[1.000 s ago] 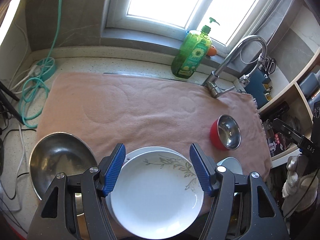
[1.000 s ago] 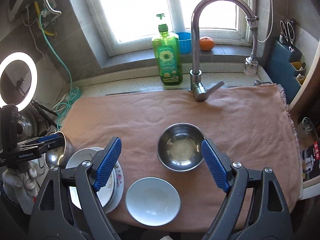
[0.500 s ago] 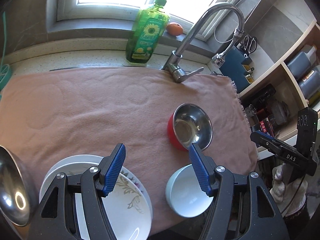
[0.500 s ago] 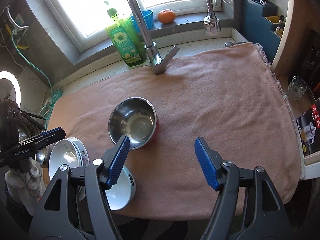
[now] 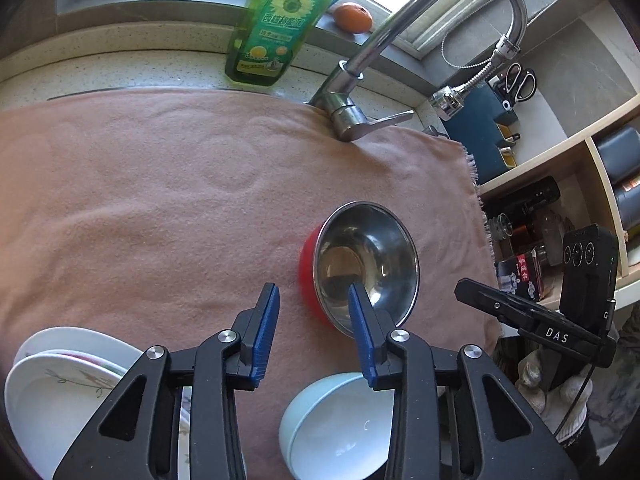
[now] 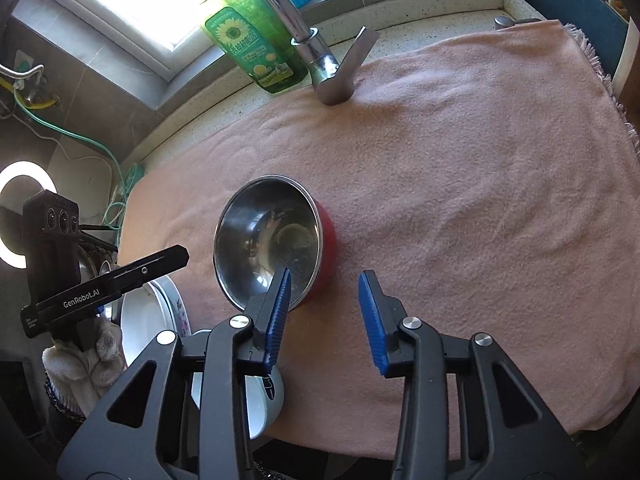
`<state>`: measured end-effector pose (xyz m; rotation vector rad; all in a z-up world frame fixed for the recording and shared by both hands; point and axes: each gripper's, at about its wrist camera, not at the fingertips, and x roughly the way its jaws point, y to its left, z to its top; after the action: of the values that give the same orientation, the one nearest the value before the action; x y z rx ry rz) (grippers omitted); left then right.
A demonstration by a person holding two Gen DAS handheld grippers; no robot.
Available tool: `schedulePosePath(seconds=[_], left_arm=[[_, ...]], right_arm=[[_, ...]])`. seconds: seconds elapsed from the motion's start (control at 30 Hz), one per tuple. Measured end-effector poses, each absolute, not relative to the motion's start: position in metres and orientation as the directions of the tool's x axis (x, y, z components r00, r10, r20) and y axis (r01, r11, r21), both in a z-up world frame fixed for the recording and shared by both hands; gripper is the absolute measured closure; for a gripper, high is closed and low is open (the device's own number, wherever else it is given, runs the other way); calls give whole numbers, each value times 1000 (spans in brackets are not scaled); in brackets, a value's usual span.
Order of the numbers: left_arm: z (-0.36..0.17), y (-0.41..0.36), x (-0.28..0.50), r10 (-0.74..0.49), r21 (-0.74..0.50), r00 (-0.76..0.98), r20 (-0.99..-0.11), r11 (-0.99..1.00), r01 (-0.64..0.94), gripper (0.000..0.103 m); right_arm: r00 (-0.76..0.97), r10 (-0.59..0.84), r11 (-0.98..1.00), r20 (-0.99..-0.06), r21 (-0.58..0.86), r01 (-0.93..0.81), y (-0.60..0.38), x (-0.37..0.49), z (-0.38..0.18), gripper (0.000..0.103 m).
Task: Organize plates and bowls
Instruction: 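Close both tools on the rim of the red-outside steel bowl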
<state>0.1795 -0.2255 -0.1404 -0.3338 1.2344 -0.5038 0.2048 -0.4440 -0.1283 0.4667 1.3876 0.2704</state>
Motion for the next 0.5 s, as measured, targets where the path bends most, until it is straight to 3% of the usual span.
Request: schedulePosePath(seconds=[0.5], left_arm=[[-157,-242,195,-534,-511,200,-821,845,156,82]], right_arm=[[119,507,846,-854,519,119,-439,224,-155,84]])
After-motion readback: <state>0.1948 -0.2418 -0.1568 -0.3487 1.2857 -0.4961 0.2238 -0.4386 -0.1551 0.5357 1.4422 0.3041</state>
